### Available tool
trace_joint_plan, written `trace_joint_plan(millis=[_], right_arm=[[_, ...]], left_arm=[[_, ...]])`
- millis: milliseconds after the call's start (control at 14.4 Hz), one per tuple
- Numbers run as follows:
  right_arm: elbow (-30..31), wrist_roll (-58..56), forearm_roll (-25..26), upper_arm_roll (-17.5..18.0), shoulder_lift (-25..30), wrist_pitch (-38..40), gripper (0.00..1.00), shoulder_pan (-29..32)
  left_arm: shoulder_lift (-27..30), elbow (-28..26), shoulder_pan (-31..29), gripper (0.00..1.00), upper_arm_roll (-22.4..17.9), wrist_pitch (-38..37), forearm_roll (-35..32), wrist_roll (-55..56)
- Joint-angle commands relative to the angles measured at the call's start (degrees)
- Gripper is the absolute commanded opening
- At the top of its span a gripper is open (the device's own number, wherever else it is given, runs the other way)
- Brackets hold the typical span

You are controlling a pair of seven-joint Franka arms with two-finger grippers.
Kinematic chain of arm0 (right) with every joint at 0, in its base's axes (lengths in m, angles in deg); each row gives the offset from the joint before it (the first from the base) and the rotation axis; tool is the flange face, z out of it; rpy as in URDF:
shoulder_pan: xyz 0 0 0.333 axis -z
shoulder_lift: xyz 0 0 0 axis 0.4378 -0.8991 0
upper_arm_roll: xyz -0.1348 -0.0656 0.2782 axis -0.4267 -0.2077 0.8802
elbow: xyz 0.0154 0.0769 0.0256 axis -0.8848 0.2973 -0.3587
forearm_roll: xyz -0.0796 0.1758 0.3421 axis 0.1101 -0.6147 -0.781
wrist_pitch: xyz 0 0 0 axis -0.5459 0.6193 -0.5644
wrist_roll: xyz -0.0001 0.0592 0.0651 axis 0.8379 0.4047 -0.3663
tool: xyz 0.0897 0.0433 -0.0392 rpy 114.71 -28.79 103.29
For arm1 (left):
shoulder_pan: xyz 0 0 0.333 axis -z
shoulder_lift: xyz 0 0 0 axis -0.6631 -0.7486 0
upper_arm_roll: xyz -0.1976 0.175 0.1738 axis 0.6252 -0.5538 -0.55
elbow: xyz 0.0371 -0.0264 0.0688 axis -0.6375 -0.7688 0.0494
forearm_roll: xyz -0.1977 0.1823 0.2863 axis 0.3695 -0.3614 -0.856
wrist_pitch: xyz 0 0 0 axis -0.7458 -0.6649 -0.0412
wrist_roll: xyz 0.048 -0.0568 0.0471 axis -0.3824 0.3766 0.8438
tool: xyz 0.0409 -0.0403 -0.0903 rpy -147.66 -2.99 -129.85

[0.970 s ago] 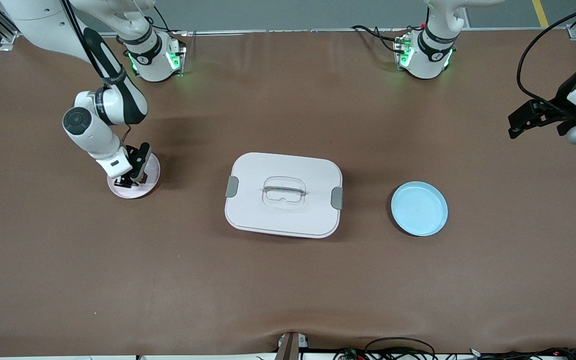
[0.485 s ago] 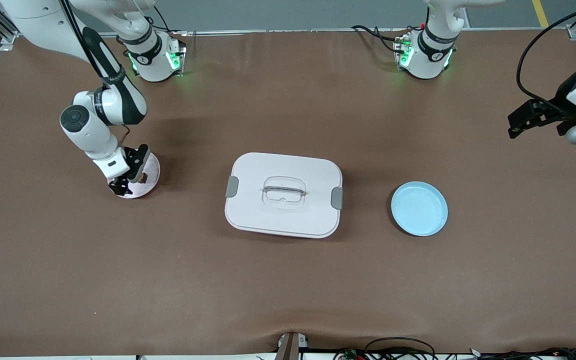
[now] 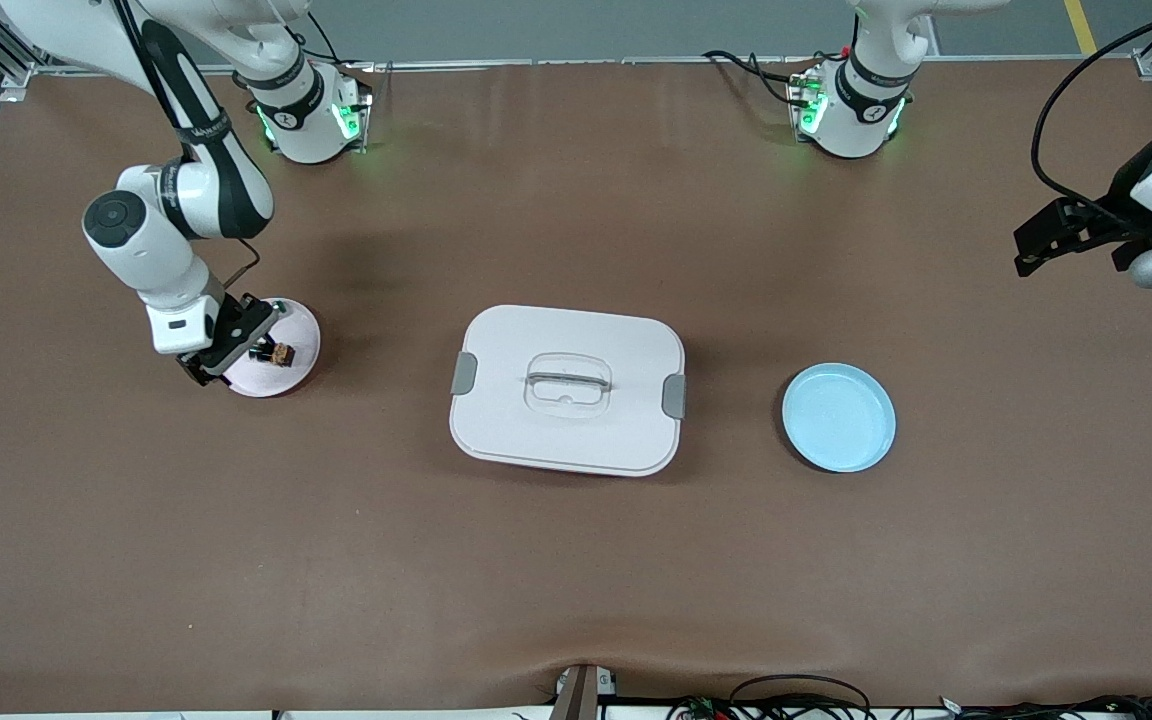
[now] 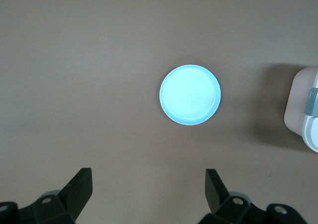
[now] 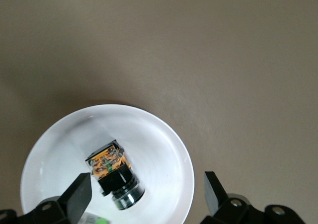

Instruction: Transfer orange switch to right arm and place

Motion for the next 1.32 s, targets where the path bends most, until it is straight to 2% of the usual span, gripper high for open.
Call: trace_joint_plan(millis=[0, 277, 554, 1039, 1247], right_arm=[[-0.29, 15.49, 0.96, 0.78, 3.33, 4.19, 1.00, 1.58], [-0.64, 30.72, 0.96, 0.78, 6.14, 4.46, 1.00, 1.84], [-0.73, 37.59, 0.43, 0.86, 9.04, 4.81, 1.00, 1.75], [-3.54, 40.51, -0.01, 1.30, 17.65, 20.00, 1.00, 1.14], [-9.76, 40.24, -0.01, 1.30, 18.98, 31.41, 1.00, 1.14]], left_arm=[[1.10, -0.54, 0.54, 1.00, -0.61, -0.09, 0.79, -1.36], [1.01, -0.45, 0.62, 1.00, -0.61, -0.09, 0.79, -1.36], [1.18, -0.54, 0.54, 1.00, -0.61, -0.09, 0.79, -1.36], [2.06, -0.54, 0.54, 1.00, -0.43, -2.11, 1.67, -1.36], [2.24, -0.63, 0.54, 1.00, -0.43, -2.55, 1.76, -1.45]])
